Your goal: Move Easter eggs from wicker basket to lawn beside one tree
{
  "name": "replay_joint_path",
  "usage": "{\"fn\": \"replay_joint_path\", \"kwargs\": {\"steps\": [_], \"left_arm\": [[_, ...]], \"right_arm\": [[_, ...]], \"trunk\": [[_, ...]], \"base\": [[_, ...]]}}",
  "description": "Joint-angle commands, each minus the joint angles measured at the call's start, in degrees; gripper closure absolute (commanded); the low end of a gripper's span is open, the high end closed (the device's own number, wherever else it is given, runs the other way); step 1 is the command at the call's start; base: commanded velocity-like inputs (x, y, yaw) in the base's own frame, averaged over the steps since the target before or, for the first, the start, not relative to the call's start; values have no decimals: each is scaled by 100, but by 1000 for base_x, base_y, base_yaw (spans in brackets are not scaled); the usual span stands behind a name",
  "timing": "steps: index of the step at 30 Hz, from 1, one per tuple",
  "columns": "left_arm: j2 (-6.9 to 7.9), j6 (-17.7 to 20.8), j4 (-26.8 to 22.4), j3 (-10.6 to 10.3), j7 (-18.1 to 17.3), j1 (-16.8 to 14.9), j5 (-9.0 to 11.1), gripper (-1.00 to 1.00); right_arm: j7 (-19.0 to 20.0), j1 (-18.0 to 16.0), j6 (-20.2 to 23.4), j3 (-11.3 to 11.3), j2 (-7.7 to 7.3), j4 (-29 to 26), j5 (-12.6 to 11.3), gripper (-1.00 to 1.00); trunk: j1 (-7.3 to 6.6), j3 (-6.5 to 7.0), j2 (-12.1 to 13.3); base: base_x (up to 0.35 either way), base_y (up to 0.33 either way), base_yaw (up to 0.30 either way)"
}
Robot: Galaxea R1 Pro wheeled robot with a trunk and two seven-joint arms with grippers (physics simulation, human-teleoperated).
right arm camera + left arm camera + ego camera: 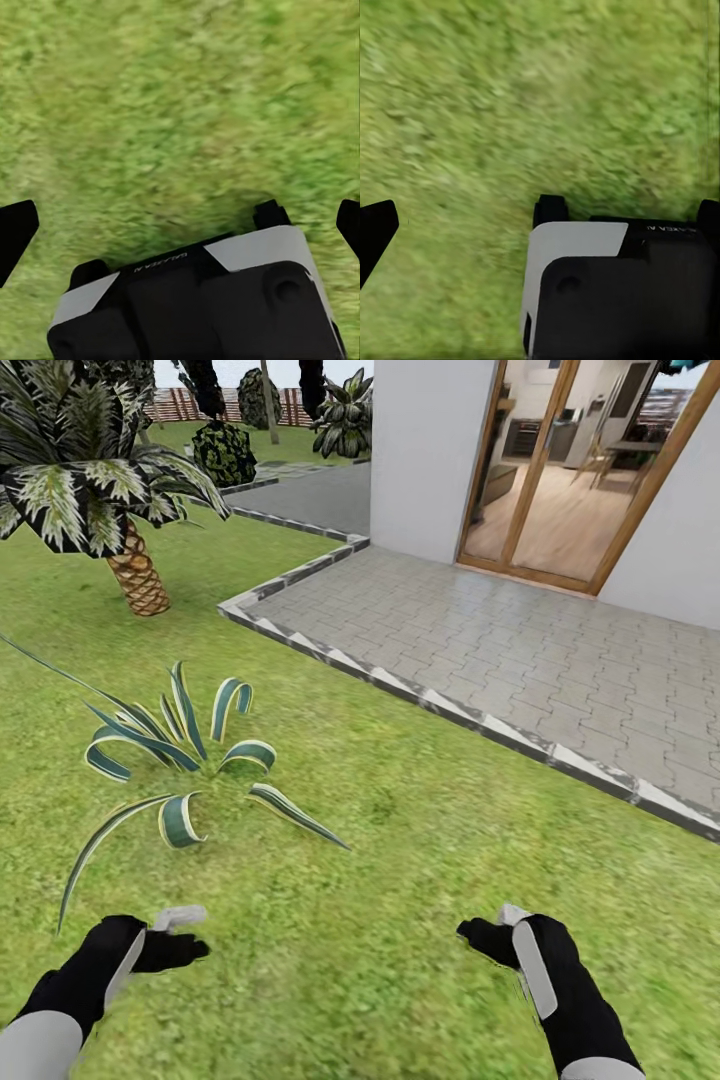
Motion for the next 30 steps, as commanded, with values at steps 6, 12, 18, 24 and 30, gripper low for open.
{"fn": "replay_joint_path", "kwargs": {"steps": [6, 12, 18, 24, 30], "left_arm": [[534, 323, -410, 428, -1530, 31, -6, -100], [826, 306, -475, 1155, -2918, 58, -22, -100], [877, 269, -482, 1419, -3494, 64, -15, -100], [882, 252, -482, 1759, -3907, 71, -32, -100], [882, 246, -482, 1847, -3937, 73, -48, -100]], "right_arm": [[-40, 154, 439, -428, -9, -850, -313, -100], [157, 467, 488, -1062, -11, -1492, -345, -100], [924, 529, 494, -1885, -11, -1633, -339, -100], [1412, 535, 486, -2516, -11, -1603, -344, -100], [1597, 541, 442, -2668, -11, -1584, -344, -100]], "trunk": [[4, -9, -9], [4, -10, -9], [4, -10, -9], [4, -10, -9], [4, -10, -9]], "base": [[0, 0, 0], [0, 0, 0], [0, 0, 0], [32, 0, 0], [219, -44, 0]]}}
